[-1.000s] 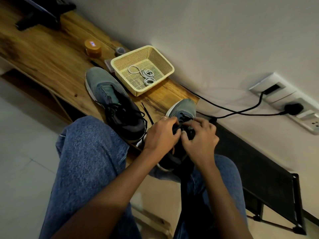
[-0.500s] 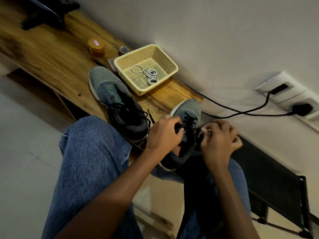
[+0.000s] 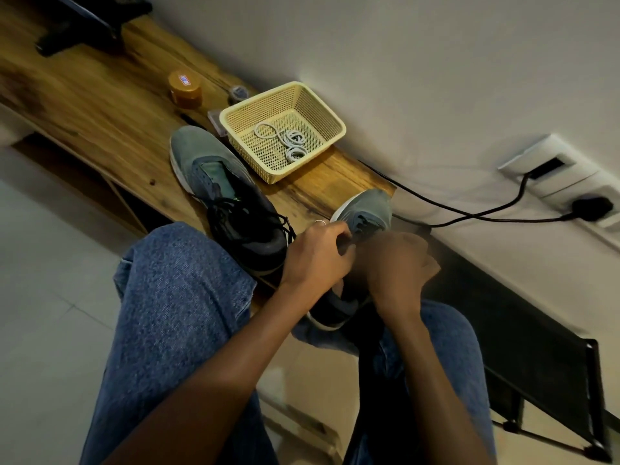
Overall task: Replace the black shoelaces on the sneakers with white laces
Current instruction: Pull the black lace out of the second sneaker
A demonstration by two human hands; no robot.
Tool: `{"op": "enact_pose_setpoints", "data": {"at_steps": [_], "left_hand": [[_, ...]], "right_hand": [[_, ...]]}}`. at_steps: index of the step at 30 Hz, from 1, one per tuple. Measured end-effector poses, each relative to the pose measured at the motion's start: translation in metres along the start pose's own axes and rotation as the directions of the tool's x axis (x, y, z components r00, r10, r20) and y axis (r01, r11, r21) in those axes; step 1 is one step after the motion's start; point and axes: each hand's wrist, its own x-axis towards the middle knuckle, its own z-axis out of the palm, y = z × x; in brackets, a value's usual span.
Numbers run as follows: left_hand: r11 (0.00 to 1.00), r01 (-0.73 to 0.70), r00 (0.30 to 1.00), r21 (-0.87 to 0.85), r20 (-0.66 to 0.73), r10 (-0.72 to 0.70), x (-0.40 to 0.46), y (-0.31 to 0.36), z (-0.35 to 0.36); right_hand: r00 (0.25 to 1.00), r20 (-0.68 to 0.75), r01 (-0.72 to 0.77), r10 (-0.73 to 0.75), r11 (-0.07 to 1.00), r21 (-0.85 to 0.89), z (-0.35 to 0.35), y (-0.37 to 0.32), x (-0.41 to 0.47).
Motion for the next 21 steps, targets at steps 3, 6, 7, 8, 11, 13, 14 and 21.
{"op": "enact_pose_setpoints", "data": {"at_steps": [3, 6, 7, 8, 11, 13, 14, 21], "left_hand": [[1.000, 0.011, 1.000, -0.004, 0.008, -0.011, 0.001, 0.000, -0.002], [1.000, 0.014, 1.000, -0.017, 0.005, -0.014, 0.002, 0.001, -0.002], [1.000, 0.013, 1.000, -0.017, 0.010, -0.013, 0.002, 0.001, -0.002], [1.000, 0.012, 1.000, -0.011, 0.013, -0.012, 0.002, 0.001, -0.002], [1.000, 0.007, 1.000, 0.011, 0.002, -0.007, 0.001, 0.000, -0.001], [1.000, -0.002, 1.000, 0.016, -0.001, 0.002, 0.001, 0.000, 0.000], [1.000, -0.008, 1.000, 0.013, -0.001, 0.008, 0.002, -0.001, 0.000], [0.997, -0.049, 0.997, 0.064, -0.048, 0.052, 0.001, -0.001, 0.001]], "right_hand": [[0.987, -0.132, -0.093, 0.096, 0.995, 0.033, -0.002, 0.001, 0.000], [0.924, -0.227, -0.281, 0.309, 0.949, 0.146, -0.008, 0.006, -0.002], [0.901, -0.224, -0.339, 0.372, 0.924, 0.176, -0.008, 0.006, -0.002], [0.886, -0.210, -0.377, 0.413, 0.907, 0.189, -0.008, 0.005, -0.003], [0.915, -0.121, -0.359, 0.384, 0.914, 0.188, -0.007, -0.001, -0.004], [0.963, -0.047, -0.252, 0.264, 0.952, 0.171, -0.008, -0.005, -0.004], [0.980, -0.019, -0.193, 0.197, 0.971, 0.139, -0.008, -0.006, -0.003], [0.996, -0.071, -0.052, 0.051, 0.999, -0.012, 0.002, -0.011, 0.001]]}}
